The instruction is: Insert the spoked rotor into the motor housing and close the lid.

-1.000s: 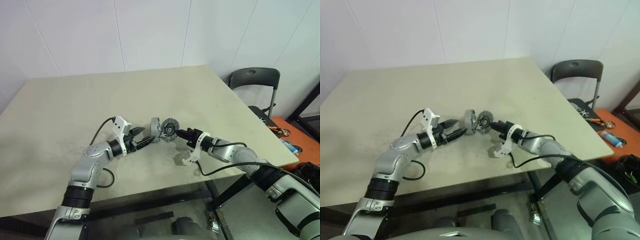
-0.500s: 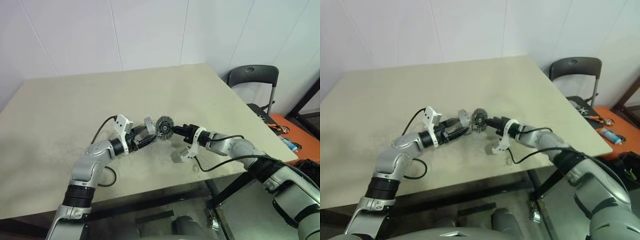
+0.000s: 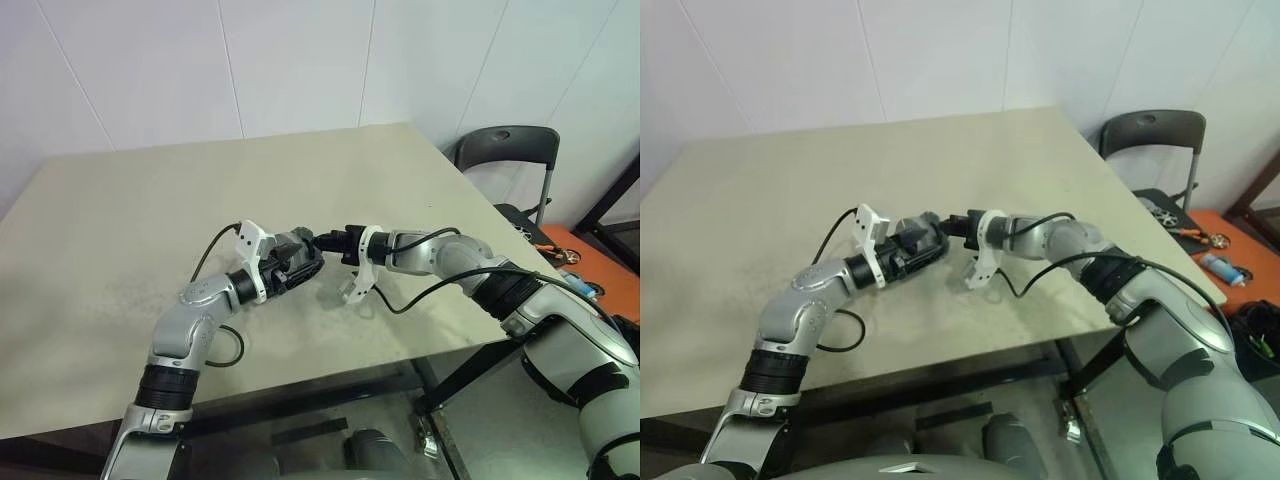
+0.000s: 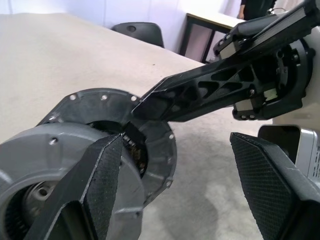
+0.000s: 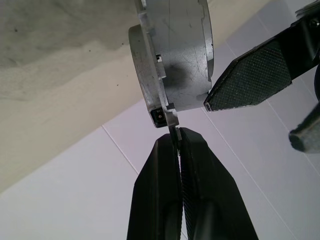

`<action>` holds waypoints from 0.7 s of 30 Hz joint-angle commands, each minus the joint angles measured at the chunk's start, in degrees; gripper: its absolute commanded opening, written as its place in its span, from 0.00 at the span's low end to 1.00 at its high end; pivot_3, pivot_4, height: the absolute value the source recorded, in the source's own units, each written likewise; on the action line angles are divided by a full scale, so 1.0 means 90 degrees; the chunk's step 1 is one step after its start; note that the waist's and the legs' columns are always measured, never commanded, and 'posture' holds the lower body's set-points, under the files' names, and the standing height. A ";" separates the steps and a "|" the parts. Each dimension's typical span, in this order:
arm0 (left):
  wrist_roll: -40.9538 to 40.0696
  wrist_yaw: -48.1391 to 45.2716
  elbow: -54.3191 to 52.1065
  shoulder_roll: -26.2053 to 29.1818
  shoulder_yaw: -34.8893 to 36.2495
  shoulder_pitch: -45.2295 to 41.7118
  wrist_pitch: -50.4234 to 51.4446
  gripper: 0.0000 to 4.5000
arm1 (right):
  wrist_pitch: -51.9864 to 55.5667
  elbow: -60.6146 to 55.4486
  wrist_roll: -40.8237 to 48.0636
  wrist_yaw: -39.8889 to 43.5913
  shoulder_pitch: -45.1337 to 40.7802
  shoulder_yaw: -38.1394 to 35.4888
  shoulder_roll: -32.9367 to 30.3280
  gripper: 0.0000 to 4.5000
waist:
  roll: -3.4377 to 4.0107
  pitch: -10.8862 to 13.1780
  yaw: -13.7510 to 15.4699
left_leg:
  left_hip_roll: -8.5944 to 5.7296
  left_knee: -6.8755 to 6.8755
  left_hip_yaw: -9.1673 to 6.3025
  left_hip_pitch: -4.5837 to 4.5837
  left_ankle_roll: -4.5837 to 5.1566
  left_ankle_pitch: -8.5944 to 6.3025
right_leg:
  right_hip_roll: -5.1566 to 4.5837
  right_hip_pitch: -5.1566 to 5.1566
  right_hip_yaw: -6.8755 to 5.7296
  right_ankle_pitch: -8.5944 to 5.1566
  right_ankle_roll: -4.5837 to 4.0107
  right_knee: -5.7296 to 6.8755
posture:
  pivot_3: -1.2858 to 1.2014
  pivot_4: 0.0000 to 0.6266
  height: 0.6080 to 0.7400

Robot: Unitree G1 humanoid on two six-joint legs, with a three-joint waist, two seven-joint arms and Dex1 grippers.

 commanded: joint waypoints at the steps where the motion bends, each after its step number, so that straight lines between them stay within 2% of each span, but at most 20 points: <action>1: -0.0013 -0.0010 -0.0083 0.0064 0.0030 0.0015 -0.0087 0.81 | 0.0087 -0.0254 0.0286 -0.0131 -0.0073 -0.0275 0.0057 0.00 | 0.0000 0.0000 0.0001 | 0.0000 0.0002 0.0000 0.0000 0.0000 0.0000 | 0.0000 0.0001 0.0000 -0.0001 -0.0001 0.0000 | 0.52 0.00 1.00; 9: -0.0024 -0.0162 0.0023 0.0167 0.0016 -0.0165 -0.0132 0.81 | 0.0181 -0.0252 0.0437 -0.0084 0.0030 -0.0353 0.0039 0.00 | 0.0000 0.0000 0.0001 | -0.0001 0.0008 0.0002 0.0000 0.0000 0.0000 | -0.0001 0.0004 0.0001 -0.0005 -0.0009 0.0002 | 0.52 0.00 1.00; 13: -0.0380 -0.0744 0.0005 0.0721 0.0292 -0.0486 0.0156 0.81 | 0.0200 -0.0287 0.0780 0.0107 0.0092 -0.0515 0.0125 0.00 | 0.0000 0.0000 -0.0009 | 0.0000 0.0007 0.0002 0.0000 0.0000 0.0000 | 0.0000 0.0001 0.0001 -0.0004 -0.0007 0.0006 | 0.52 0.00 1.00; 15: -0.0569 -0.1103 0.0079 0.1214 0.0555 -0.0650 0.0300 0.81 | 0.0187 -0.0305 0.1065 0.0234 0.0178 -0.0611 0.0229 0.00 | 0.0000 0.0001 -0.0019 | 0.0000 0.0009 0.0001 -0.0001 0.0001 0.0000 | 0.0001 0.0001 0.0001 -0.0004 -0.0008 0.0010 | 0.52 0.00 1.00; 18: -0.0635 -0.1713 0.0053 0.1933 0.0619 -0.0620 0.0337 0.81 | 0.0149 -0.0349 0.1410 0.0411 0.0294 -0.0705 0.0330 0.00 | 0.0002 0.0001 -0.0078 | 0.0000 0.0007 0.0002 0.0000 0.0001 0.0000 | 0.0002 0.0001 0.0001 -0.0004 -0.0007 0.0010 | 0.52 0.00 1.00; 21: -0.0555 -0.1923 0.0336 0.2298 0.0687 -0.0660 0.0199 0.81 | 0.0088 -0.0457 0.1425 0.0494 0.0329 -0.0662 0.0309 0.00 | 0.0003 0.0001 -0.0065 | 0.0000 0.0006 0.0000 -0.0003 0.0001 0.0000 | 0.0000 0.0001 0.0000 -0.0004 -0.0006 0.0005 | 0.52 0.00 1.00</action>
